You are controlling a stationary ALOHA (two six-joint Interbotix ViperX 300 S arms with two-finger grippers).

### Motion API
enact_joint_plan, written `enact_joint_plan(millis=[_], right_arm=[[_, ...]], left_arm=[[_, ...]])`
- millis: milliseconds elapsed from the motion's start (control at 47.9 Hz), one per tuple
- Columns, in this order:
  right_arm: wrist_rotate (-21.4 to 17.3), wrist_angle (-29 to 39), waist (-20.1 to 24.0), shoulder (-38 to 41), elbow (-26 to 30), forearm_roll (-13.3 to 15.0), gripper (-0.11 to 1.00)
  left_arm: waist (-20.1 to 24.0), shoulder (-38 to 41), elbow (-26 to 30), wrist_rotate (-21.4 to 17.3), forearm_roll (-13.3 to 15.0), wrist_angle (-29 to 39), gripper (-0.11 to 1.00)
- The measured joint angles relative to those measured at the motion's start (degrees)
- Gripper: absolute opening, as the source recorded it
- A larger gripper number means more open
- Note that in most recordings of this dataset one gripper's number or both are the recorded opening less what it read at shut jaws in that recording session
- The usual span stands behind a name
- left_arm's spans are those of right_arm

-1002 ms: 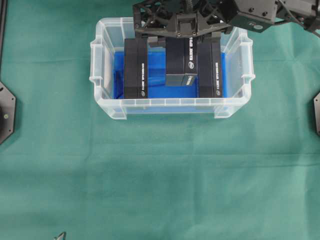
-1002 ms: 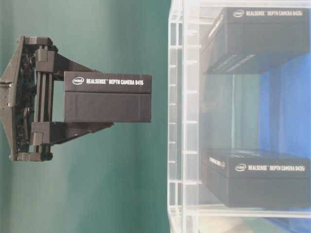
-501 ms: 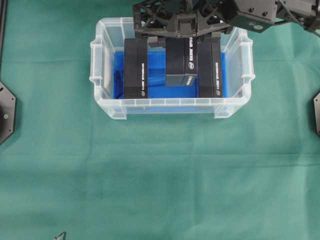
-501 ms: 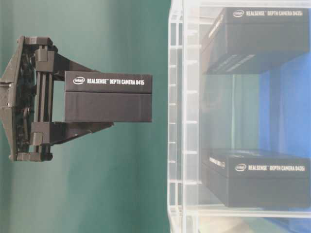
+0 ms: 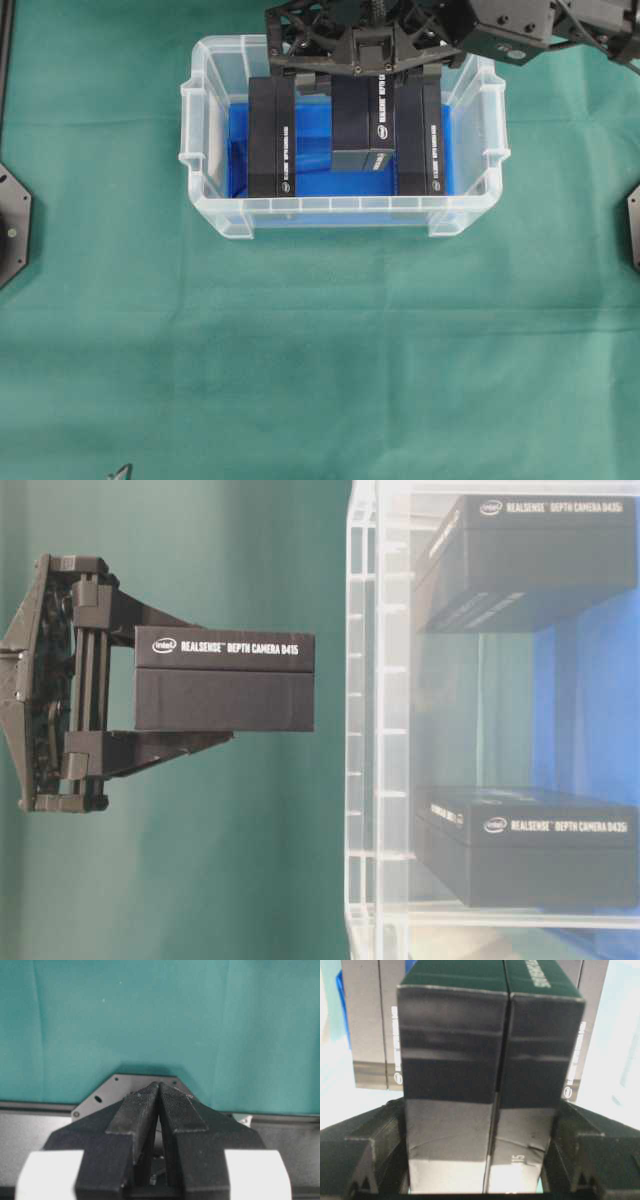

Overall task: Take the box out of the case with the right arm.
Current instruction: 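Carry the black box toward the front of the table with the right gripper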

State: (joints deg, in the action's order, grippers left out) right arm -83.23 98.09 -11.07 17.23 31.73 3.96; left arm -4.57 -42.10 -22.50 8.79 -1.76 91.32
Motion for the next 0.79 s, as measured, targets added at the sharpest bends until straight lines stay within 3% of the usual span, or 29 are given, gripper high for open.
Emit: enact_joint_plan(millis=[793], right_arm=[[-0.62,0.0,1.58,0.0,0.18,0.0,0.65]], left_arm=[[0.0,0.0,0.0,0.0,0.0,0.18,0.0]])
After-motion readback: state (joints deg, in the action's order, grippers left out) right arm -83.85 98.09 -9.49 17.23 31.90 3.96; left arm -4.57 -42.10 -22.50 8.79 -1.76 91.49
